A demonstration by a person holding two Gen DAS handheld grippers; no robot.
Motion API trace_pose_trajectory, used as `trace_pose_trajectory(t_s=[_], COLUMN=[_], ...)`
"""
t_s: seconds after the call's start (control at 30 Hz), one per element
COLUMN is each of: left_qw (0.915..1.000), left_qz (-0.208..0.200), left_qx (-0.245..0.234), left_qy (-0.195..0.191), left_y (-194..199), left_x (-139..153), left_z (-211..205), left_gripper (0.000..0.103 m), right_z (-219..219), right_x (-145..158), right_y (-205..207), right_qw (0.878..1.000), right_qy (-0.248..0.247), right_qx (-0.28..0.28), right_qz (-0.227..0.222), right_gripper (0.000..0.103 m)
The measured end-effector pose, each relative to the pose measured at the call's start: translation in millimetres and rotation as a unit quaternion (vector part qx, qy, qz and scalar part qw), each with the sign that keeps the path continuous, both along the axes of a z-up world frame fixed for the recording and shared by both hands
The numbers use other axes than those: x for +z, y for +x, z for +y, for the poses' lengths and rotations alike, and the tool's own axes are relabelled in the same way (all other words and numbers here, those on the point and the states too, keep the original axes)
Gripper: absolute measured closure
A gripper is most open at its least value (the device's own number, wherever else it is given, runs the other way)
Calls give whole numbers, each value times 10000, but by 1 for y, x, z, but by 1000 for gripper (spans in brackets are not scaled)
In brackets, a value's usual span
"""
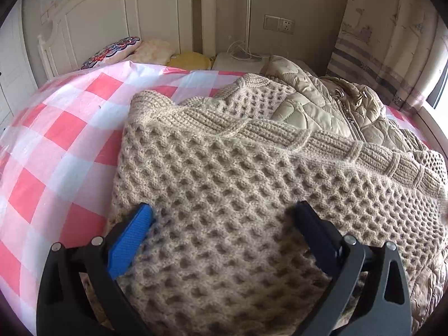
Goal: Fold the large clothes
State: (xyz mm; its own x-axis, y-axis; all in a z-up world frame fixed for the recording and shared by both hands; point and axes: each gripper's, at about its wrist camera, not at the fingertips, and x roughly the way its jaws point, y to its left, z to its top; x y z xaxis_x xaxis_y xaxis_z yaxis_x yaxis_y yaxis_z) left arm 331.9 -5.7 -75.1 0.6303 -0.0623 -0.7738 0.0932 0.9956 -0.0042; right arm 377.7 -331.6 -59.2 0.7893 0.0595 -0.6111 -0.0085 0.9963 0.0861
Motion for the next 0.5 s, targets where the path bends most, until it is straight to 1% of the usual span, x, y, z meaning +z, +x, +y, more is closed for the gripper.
trace_pose_trajectory(t_s=[0.03,0.07,0.1,0.13,0.17,0.2,0.23,0.27,0.33,0.37,0.43,0.47,0.5], left_qw=[9999,9992,9980,9964,9947,9937,9927,9927,9927,9925,9901,9890,9877], left_qz=[134,338,486,543,552,537,514,515,635,721,1092,1221,1373], left_qx=[-93,-207,-285,-323,-331,-341,-376,-411,-536,-584,-640,-619,-503], left_qy=[2,-77,-290,-558,-799,-923,-1022,-1013,-870,-799,-612,-569,-549], left_y=[2,9,17,25,38,49,66,85,125,143,199,218,245], left_x=[5,14,27,39,53,63,76,85,92,92,81,77,71], left_z=[-1,-2,6,10,12,13,9,2,-18,-29,-59,-69,-80], left_gripper=[2,2,2,2,2,2,2,2,2,2,2,2,2], right_z=[3,4,5,4,3,2,2,-1,-6,-8,-9,-8,-8], right_x=[0,-3,-9,-16,-29,-47,-61,-71,-65,-69,-70,-71,-72], right_y=[15,29,41,49,59,68,71,72,69,70,69,69,69], right_qw=[9998,9991,9986,9981,9970,9952,9939,9941,9957,9954,9952,9952,9952], right_qy=[-142,-296,-389,-429,-481,-547,-554,-401,-228,-172,-155,-172,-175], right_qx=[77,114,154,167,142,102,105,126,185,213,227,228,229], right_qz=[149,264,332,411,588,807,950,1001,876,920,935,935,934], right_gripper=[11,11,11,11,11,11,8,7,7,6,6,6,6])
